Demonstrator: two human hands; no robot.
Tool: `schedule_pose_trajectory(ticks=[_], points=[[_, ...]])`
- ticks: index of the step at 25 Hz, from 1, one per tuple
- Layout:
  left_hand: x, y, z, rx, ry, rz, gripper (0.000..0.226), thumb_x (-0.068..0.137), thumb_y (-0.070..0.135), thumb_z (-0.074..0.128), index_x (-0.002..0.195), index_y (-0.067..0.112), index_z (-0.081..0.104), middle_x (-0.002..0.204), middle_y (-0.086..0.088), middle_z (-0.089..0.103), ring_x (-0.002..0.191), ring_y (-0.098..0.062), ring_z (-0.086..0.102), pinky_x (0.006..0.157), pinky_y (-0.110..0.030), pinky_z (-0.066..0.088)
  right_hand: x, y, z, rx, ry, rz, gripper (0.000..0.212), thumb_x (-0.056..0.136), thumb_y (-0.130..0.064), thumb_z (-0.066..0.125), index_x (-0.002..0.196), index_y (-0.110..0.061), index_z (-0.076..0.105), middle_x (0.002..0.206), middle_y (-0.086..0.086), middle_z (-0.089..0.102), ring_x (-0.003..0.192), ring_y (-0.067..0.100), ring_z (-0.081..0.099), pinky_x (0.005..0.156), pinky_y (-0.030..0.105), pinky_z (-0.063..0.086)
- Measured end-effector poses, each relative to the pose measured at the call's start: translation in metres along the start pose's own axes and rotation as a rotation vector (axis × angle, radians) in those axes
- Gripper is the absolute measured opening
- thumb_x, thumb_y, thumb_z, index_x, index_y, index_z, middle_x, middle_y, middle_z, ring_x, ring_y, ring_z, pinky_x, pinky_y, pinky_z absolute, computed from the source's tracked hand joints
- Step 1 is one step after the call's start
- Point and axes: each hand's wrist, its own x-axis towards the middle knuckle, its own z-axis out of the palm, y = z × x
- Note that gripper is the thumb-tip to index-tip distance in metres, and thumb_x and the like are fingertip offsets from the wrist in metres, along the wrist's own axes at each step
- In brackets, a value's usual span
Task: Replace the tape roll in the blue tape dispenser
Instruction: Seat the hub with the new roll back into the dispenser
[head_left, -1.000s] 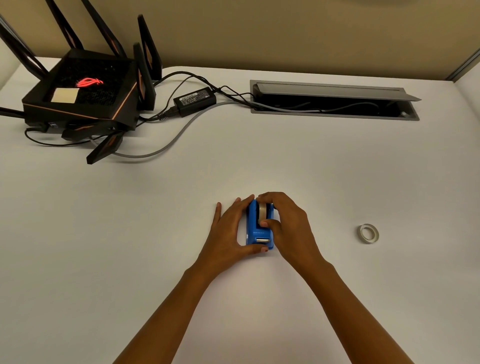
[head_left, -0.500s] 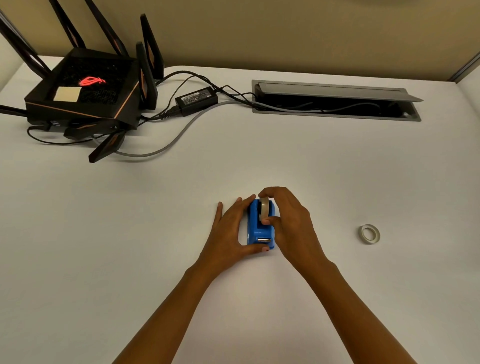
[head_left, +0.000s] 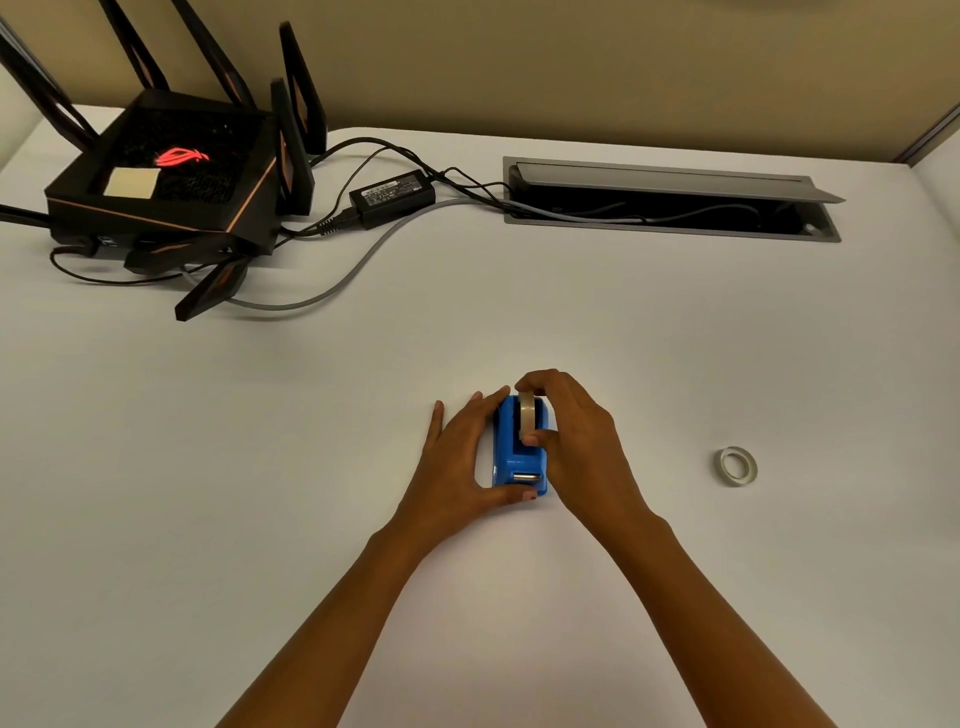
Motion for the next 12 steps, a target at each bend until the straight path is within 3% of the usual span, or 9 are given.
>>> schedule_pose_trajectory(ticks=[5,10,12], points=[[0.000,-0.003,0.002,-0.012,0.013,0.006,0.089,0.054,0.087,0.045,0.125,0.042,0.014,0.143,0.010,0.029,0.138,-0.008,0.018,0.116,-0.037,-0.007,0.006,-0.002,-0.007,-0.157,-0.030,-0.052,0.028,0.085,-0.001,0.060,0.113,-0.006,0.055,0.112,0.011,0.062,0.091,0.014,0.056,0.071,-0.005,0.039],[0.000,-0.005,0.002,-0.022,0.012,0.010,0.089,0.060,0.070,0.060,0.130,0.038,0.015,0.146,0.003,0.036,0.140,-0.013,0.024,0.118,-0.040,-0.007,0.014,-0.012,-0.012,-0.352,-0.105,-0.147,0.025,0.081,0.003,0.064,0.102,-0.007,0.055,0.100,0.012,0.064,0.087,0.025,0.061,0.080,0.029,0.052],[0.001,-0.005,0.001,-0.023,0.006,0.006,0.095,0.059,0.071,0.060,0.134,0.033,0.017,0.147,0.001,0.036,0.140,-0.013,0.025,0.119,-0.041,-0.006,0.013,-0.014,-0.012,-0.354,-0.117,-0.146,0.023,0.081,0.001,0.064,0.101,-0.006,0.054,0.099,0.013,0.064,0.084,0.024,0.060,0.079,0.030,0.051]])
